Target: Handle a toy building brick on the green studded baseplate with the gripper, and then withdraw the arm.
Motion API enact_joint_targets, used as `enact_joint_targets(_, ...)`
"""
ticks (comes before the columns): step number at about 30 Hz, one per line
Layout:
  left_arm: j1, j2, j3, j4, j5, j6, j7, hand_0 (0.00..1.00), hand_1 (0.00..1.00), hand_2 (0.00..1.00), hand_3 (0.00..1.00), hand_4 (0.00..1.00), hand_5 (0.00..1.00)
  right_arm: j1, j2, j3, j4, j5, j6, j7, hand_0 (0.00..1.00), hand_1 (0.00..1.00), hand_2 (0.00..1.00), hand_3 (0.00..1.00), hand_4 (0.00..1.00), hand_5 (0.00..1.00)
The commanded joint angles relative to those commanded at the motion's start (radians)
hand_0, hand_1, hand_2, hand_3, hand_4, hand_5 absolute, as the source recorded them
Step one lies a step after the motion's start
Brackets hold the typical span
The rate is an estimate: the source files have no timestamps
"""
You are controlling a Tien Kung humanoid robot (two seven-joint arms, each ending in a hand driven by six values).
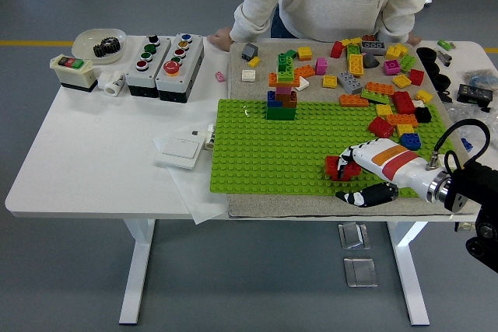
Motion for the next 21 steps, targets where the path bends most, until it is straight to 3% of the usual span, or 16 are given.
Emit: enact_joint_targets(21,0.003,0.001,0.000,0.000,0.003,-0.002,0.002,0.778,0.716,0.680,0.565,0.590,0.611,-0.005,0.017,-0.008,-0.008,0.002,0.001,-0.006,0.670,0.661,0.695,0.555,0.763,0.477)
